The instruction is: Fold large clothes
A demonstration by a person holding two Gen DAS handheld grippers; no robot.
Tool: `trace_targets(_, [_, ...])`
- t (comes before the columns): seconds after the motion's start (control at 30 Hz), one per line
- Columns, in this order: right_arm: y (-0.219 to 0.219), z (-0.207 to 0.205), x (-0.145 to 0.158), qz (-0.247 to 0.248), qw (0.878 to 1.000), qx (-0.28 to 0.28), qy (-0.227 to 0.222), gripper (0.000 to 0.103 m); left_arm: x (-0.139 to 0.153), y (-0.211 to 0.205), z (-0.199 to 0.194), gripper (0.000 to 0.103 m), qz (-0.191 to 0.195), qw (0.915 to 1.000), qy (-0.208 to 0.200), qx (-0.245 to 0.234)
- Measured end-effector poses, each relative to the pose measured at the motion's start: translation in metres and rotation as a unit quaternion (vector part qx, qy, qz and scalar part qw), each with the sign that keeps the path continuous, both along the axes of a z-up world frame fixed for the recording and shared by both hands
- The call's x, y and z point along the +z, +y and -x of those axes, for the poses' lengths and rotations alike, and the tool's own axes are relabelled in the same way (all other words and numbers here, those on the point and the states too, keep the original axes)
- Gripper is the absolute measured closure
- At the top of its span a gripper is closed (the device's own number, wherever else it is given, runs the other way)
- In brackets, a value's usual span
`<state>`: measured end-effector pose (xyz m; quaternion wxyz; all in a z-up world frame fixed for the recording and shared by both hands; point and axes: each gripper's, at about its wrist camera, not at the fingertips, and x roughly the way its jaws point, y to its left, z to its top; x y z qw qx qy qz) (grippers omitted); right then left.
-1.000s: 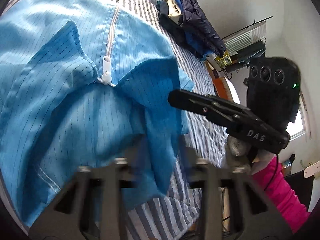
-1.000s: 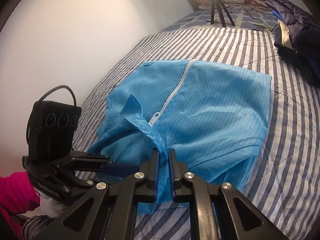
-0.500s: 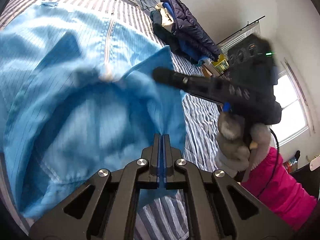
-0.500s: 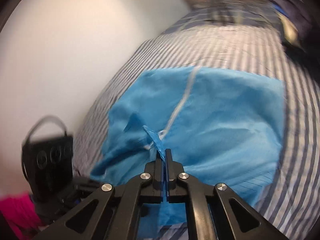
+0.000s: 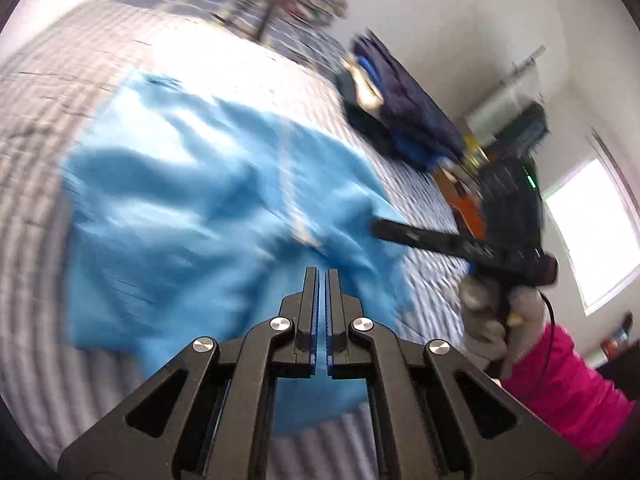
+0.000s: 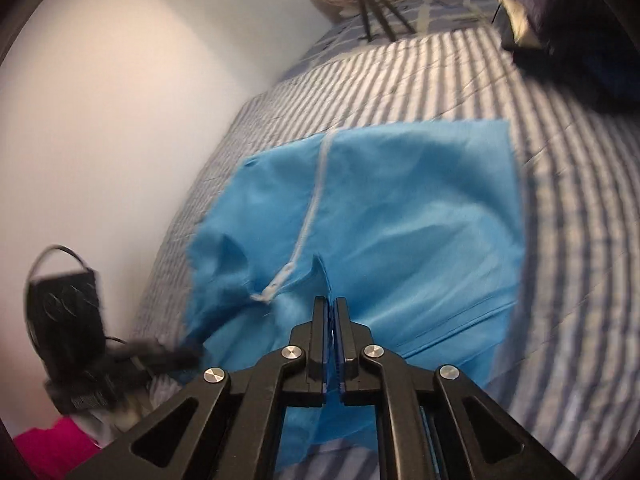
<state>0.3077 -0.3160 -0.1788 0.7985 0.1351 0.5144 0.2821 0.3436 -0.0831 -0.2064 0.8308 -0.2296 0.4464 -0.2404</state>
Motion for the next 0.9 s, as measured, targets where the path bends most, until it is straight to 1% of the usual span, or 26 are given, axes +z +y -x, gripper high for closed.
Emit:
trace_targets(0.07, [0.003,0.003,0.005,0.029,0.999,-0.008,-0.027,0.099,-0.003,0.016,-0.008,0.103,-0.001,0.9998,0.005,0.017])
trace_targets(0.13, [0.006,0.003,0.004,0.053,0.998,-0.007,-0.036,0.099,-0.015,0.024,-0.018,0.103,-0.024,0.9993,0.019,0.024])
trace_targets(0.17, [0.01,0.004,0.001,0.075,0.997,-0.005,-0.036,0.099,-0.026,0.026,-0.022,0.103,-0.041,0.9983,0.035,0.025])
trace_targets(0.2, [0.009,0.004,0.001,0.086,0.995,-0.003,-0.041,0.099,-0.033,0.028,-0.024,0.103,-0.05,0.9973,0.044,0.028])
trace_targets(0.23, [0.009,0.007,0.005,0.088,0.995,-0.003,-0.049,0.099,-0.039,0.032,-0.023,0.103,-0.051,0.9969,0.05,0.031])
trace_targets(0.3, [0.007,0.016,0.017,0.079,0.994,-0.011,-0.075,0.099,-0.037,0.041,-0.018,0.103,-0.041,0.9973,0.044,0.043])
trace_targets(0.33, [0.0,0.021,0.025,0.067,0.994,-0.012,-0.084,0.099,-0.034,0.042,-0.015,0.103,-0.035,0.9977,0.037,0.046])
trace_targets(0.37, [-0.002,0.028,0.036,0.036,0.994,-0.008,-0.1,0.099,-0.028,0.044,-0.014,0.103,-0.031,0.998,0.027,0.048])
trace_targets(0.4, [-0.004,0.031,0.044,0.015,0.994,0.002,-0.109,0.099,-0.023,0.044,-0.013,0.103,-0.031,0.9982,0.02,0.047])
trace_targets(0.43, [-0.002,0.03,0.046,0.008,0.994,0.011,-0.112,0.095,-0.016,0.043,-0.013,0.103,-0.038,0.9981,0.01,0.047])
trace_targets(0.47, [0.007,0.03,0.048,0.011,0.993,0.032,-0.112,0.091,-0.011,0.043,-0.015,0.103,-0.043,0.9979,0.005,0.048])
trace_targets(0.53, [0.022,0.028,0.043,0.032,0.992,0.051,-0.111,0.091,-0.005,0.044,-0.023,0.103,-0.039,0.9978,0.003,0.053])
trace_targets(0.57, [0.029,0.025,0.038,0.045,0.992,0.056,-0.105,0.091,-0.003,0.047,-0.026,0.103,-0.039,0.9975,0.004,0.06])
trace_targets(0.63, [0.034,0.015,0.024,0.057,0.994,0.04,-0.085,0.091,-0.001,0.058,-0.031,0.103,-0.039,0.9964,0.007,0.075])
trace_targets(0.67, [0.031,0.007,0.013,0.052,0.996,0.024,-0.065,0.091,-0.001,0.068,-0.032,0.103,-0.04,0.9957,0.011,0.083])
trace_targets(0.7, [0.026,0.007,0.006,0.045,0.998,0.015,-0.05,0.091,0.0,0.075,-0.032,0.103,-0.04,0.995,0.014,0.091])
trace_targets(0.73, [0.024,0.006,-0.001,0.038,0.999,0.009,-0.036,0.091,-0.002,0.082,-0.032,0.103,-0.04,0.9943,0.017,0.098])
trace_targets(0.77, [0.019,0.004,-0.012,0.027,1.0,0.006,-0.013,0.091,-0.003,0.091,-0.033,0.103,-0.043,0.9932,0.021,0.106])
trace_targets(0.83, [0.015,0.009,-0.028,0.036,0.999,0.006,0.016,0.091,-0.008,0.105,-0.036,0.101,-0.041,0.9913,0.033,0.121])
trace_targets(0.87, [0.013,0.012,-0.032,0.042,0.999,0.009,0.022,0.091,-0.011,0.112,-0.038,0.092,-0.033,0.9902,0.042,0.129])
trace_targets(0.9, [0.009,0.016,-0.032,0.039,0.999,0.012,0.023,0.091,-0.016,0.122,-0.042,0.075,-0.015,0.9885,0.056,0.139])
